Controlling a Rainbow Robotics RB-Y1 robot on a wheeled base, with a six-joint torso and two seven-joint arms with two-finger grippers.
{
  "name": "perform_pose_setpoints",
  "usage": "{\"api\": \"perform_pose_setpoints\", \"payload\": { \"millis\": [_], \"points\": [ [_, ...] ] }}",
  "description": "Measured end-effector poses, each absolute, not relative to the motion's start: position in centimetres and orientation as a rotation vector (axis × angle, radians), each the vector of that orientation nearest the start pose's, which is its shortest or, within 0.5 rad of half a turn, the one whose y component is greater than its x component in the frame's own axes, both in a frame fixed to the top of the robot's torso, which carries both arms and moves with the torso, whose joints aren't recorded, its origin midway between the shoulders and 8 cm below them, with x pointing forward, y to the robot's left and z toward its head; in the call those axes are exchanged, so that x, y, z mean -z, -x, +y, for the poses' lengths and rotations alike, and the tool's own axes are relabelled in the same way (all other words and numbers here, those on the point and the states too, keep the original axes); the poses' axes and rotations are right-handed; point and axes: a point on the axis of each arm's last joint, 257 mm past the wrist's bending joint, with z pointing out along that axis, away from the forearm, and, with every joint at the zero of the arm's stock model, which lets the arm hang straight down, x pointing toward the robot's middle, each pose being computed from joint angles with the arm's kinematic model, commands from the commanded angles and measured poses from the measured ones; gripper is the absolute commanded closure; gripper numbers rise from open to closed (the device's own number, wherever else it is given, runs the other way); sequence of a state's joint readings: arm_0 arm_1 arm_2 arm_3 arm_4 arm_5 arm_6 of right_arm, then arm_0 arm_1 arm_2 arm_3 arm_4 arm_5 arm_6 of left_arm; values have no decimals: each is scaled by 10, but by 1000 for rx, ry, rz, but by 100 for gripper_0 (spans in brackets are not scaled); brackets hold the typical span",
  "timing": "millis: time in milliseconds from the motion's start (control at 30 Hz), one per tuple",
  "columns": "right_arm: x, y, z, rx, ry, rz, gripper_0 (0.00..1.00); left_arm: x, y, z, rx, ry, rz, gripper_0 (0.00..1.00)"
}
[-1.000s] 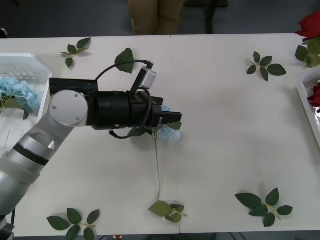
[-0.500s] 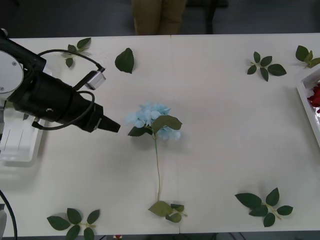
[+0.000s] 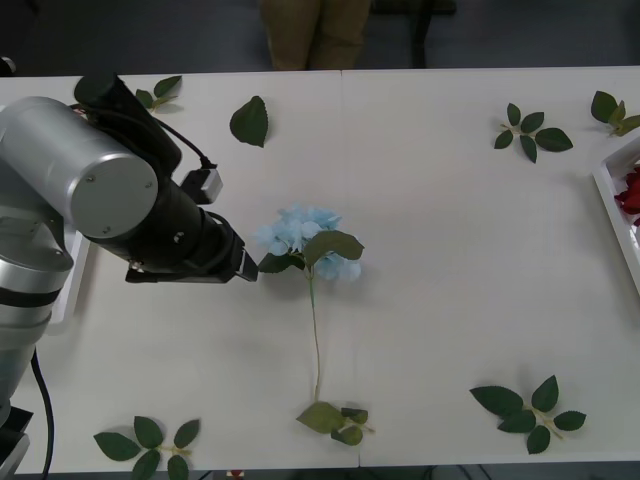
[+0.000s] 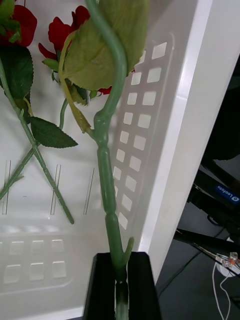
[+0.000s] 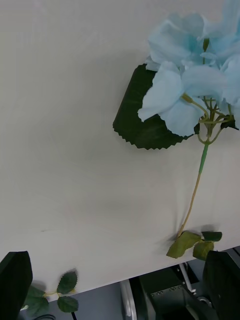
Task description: Place the red flowers into the right box and the blue flowers into the left box. If a person shows an open palm, hand one flower to the person first, then continue sorting.
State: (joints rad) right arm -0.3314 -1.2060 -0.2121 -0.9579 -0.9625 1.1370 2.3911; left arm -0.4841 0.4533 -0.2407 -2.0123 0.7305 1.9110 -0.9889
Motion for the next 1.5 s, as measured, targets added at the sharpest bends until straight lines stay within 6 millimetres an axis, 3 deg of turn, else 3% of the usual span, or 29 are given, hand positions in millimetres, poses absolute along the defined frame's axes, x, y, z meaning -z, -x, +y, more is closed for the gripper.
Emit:
{"api": "perform_pose_setpoints", "payload": {
  "millis": [100, 267, 500, 633, 767, 867, 967, 1100, 1267, 1500],
  "points": [
    [161, -421, -710, 568, 361, 2565, 30, 237, -389, 128, 254, -60, 2879, 0],
    [158, -424, -711, 579, 362, 2549, 24, 248, -380, 111, 190, 241, 2888, 0],
    [152, -429, -708, 565, 356, 2526, 24, 265, -383, 87, 87, 108, 2803, 0],
    [141, -436, -692, 480, 345, 2494, 24, 281, -387, 70, 105, 98, 2773, 0],
    [126, -445, -654, 296, 359, 2454, 24, 301, -394, 66, 49, 207, 2754, 0],
    [117, -458, -610, 101, 381, 2389, 24, 313, -406, 58, 24, 310, 2721, 0],
    [112, -469, -573, -53, 399, 2326, 23, 320, -421, 46, 42, 307, 2676, 0],
    [117, -478, -517, -269, 434, 2268, 23, 330, -433, 32, 85, 256, 2629, 0],
    [130, -482, -441, -487, 522, 2216, 23, 337, -433, 32, 72, 231, 2625, 0],
    [136, -491, -362, -609, 733, 1985, 24, 348, -425, 34, 24, 169, 2616, 0]
  ]
}}
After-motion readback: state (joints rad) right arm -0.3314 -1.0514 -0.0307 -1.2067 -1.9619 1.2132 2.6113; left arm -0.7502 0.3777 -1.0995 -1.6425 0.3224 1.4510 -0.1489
